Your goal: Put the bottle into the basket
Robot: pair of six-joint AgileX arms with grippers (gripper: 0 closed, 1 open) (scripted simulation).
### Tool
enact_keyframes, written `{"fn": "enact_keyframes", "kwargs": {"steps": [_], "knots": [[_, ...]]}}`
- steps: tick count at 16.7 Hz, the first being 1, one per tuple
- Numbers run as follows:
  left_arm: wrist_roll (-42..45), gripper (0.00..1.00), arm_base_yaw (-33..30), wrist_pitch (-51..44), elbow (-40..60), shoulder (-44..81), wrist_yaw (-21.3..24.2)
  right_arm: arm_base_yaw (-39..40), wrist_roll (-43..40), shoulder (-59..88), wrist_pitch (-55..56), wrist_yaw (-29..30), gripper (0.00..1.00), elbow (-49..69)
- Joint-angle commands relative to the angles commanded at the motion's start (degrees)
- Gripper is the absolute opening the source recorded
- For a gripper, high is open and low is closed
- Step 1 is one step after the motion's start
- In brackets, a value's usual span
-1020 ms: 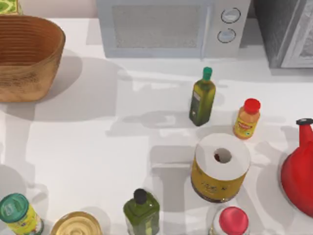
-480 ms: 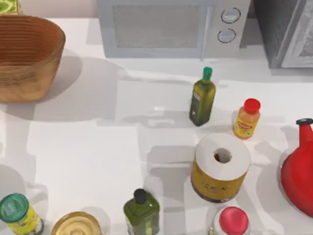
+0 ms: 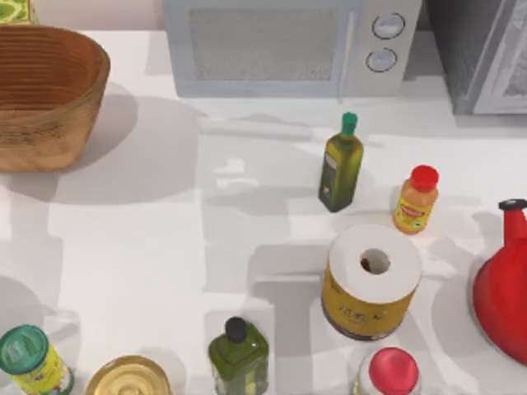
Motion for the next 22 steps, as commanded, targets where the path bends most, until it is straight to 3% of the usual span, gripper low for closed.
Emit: {"fn": "enact_keyframes", "kwargs": {"steps": [3, 16, 22], "knots": [[0.0, 0.0, 0.0, 0.0, 0.0, 0.0, 0.0, 0.0, 0.0, 0.0, 0.0, 0.0, 1.0, 0.0], [0.0, 0.98, 0.0, 0.0, 0.0, 0.0, 0.0, 0.0, 0.0, 0.0, 0.0, 0.0, 1.0, 0.0], [0.0, 1.0, 0.0, 0.0, 0.0, 0.0, 0.0, 0.0, 0.0, 0.0, 0.0, 0.0, 1.0, 0.0]]}}
